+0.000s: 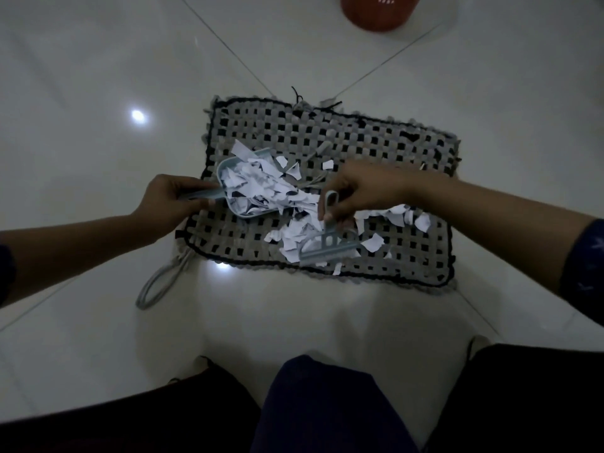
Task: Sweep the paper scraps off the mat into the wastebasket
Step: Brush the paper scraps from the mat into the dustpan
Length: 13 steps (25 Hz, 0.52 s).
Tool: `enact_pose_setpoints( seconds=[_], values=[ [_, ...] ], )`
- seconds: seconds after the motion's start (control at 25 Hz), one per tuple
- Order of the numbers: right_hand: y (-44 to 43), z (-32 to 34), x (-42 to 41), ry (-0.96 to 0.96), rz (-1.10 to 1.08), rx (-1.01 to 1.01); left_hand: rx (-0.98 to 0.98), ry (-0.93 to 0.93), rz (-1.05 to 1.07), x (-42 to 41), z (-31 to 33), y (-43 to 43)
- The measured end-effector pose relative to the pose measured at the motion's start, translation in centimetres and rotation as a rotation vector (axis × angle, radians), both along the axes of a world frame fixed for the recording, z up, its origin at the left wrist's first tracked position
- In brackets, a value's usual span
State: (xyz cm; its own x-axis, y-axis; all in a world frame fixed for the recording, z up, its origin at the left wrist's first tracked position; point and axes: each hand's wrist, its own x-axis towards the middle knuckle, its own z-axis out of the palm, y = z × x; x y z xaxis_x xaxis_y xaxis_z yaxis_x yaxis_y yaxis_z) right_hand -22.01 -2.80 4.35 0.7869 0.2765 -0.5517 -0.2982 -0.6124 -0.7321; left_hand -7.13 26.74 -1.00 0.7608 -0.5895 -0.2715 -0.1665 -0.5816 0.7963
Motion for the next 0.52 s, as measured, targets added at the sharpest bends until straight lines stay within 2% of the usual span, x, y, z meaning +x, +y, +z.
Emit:
enact_pose_setpoints(
  seconds=[0.24, 0.36, 0.52],
  values=[
    [-2.4, 0.6, 2.0, -0.226, -0.23, -0.154, -0.009, 0.01, 0.008, -0.1, -0.8, 0.2],
    [-3.2, 1.8, 2.9, -0.315, -0.301, -0.121, -0.01, 0.011, 0.022, 0.0, -1.0, 0.3],
    [-4.6, 3.5, 3.5, -0.339, -0.388, -0.078, -0.013, 0.007, 0.038, -0.4, -1.1, 0.3]
  ],
)
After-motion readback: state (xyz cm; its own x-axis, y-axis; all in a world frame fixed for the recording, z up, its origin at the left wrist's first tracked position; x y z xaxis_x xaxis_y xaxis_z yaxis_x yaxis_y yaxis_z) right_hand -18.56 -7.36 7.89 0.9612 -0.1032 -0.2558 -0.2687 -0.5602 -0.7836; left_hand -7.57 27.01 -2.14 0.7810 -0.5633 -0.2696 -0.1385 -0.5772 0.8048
